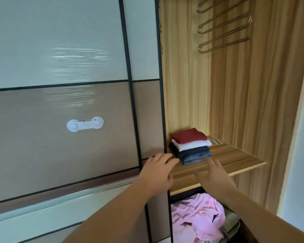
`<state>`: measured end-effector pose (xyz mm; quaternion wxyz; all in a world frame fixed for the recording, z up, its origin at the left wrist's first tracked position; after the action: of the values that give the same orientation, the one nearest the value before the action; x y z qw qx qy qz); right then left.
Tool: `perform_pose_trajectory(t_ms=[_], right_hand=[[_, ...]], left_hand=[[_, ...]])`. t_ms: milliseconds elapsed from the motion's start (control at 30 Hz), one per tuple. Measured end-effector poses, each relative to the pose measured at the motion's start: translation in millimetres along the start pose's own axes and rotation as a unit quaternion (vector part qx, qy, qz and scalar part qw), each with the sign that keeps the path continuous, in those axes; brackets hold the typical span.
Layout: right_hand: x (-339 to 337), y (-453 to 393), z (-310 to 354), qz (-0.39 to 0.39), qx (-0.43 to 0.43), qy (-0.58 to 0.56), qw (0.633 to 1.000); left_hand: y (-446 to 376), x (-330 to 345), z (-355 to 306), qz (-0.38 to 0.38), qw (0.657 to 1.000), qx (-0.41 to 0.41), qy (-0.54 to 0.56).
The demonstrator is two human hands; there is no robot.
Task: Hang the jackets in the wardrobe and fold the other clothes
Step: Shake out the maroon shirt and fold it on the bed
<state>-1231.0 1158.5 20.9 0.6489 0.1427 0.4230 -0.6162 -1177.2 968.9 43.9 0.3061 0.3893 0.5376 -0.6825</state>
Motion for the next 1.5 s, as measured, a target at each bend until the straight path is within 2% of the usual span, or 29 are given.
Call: perform_pose_trajectory(t_ms=[200,333,533,633,767,867,1133,1500], right_hand=[[13,38,46,0.005,0.012,-0.013,1.000],[24,48,85,-0.031,0.024,-0.026,0.999],[93,72,165,-0.072,0.017,-0.109,0.991],[132,78,201,-0.077,0.076,-0.202,0.973],[172,80,243,-0.080,0.140,-0.321,0.933],[192,79,260,-0.091,0.156,-0.370,0.911],[206,69,264,-0.132,0.133,-0.363,0.913],[172,38,218,-0.128,0.150,-0.385,0.902]], left_hand=[[27,-56,32,-0.042,0.997,0.041,-0.058],[46,-82,74,-0.046,0.991,0.087,-0.093],[79,-114,143,-0.035,0.966,0.175,-0.188],[95,-127,167,-0.024,0.948,0.205,-0.241],[104,-135,186,0.003,0.937,0.205,-0.282],[105,-133,192,0.019,0.931,0.212,-0.296],[91,-124,197,0.020,0.936,0.209,-0.281],[54,-112,148,0.047,0.942,0.190,-0.274]])
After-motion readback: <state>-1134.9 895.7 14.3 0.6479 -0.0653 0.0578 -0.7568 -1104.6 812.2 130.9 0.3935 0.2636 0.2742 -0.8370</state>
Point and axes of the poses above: each hand's wrist, its own y-axis away from the middle knuckle, its own x-axis out of the palm, z = x × y, the point moved 4 cm from there along -y, towards the middle knuckle, and after that the axes turned 5 degrees about -z, right-handed, at the moved point
